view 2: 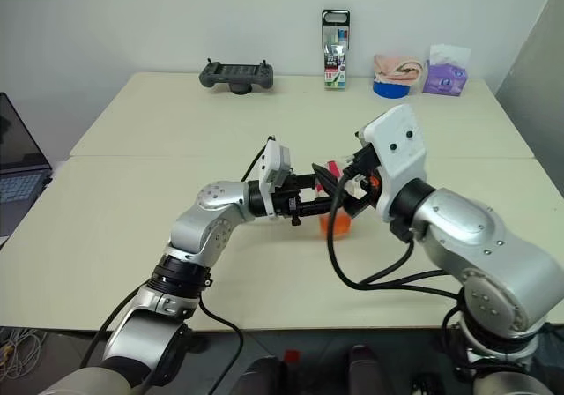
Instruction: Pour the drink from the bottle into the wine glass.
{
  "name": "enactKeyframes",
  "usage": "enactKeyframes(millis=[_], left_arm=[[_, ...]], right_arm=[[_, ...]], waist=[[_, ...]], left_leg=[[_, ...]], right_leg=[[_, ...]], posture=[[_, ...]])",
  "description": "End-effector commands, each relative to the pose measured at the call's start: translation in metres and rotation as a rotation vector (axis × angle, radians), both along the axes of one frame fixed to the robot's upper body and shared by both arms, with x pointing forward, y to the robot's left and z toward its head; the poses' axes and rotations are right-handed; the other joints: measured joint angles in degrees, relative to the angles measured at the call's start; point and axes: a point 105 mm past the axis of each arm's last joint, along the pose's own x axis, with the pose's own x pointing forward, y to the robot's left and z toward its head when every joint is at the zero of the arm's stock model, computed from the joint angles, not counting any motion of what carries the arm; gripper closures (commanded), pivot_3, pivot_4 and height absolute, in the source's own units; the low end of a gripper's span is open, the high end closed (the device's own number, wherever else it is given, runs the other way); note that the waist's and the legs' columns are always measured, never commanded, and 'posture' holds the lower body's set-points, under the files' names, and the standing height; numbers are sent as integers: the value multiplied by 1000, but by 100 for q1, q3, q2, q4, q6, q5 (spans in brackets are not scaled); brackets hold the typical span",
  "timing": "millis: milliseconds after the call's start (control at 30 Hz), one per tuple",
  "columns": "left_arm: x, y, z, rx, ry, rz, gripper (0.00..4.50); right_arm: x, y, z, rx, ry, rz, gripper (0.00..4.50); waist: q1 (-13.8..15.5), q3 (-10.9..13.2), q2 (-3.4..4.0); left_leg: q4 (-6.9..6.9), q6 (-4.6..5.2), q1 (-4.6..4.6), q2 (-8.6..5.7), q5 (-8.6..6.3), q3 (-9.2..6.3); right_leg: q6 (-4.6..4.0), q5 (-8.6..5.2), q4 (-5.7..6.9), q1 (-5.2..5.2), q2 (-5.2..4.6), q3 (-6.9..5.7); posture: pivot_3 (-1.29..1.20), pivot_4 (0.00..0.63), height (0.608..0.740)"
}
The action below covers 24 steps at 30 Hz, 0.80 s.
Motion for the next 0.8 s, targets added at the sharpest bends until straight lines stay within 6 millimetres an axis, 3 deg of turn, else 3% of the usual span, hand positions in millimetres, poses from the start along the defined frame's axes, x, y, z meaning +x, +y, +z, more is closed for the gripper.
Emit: enactKeyframes(millis=[33, 433, 800], left_arm=[[-2, -6, 18, -27, -75, -34, 2380], [-1, -4, 18, -27, -80, -29, 2381], [-1, -2, 21, -32, -83, -21, 2381]], right_arm=[[-3, 0, 10, 17, -60, -69, 0], [7, 12, -1, 15, -15, -107, 0], [27, 6, -9, 84, -17, -237, 0]], waist=[[1, 0, 0], [-14, 0, 1], [-17, -1, 1]], left_leg=[[0, 0, 0, -1, 0, 0], [0, 1, 0, -2, 0, 1], [-1, 1, 1, -1, 0, 0]], right_leg=[[0, 0, 0, 0, 0, 1], [0, 0, -2, 1, 0, 1], [0, 0, -1, 1, 1, 0]], posture=[[0, 150, 740], [0, 150, 740], [0, 150, 740]])
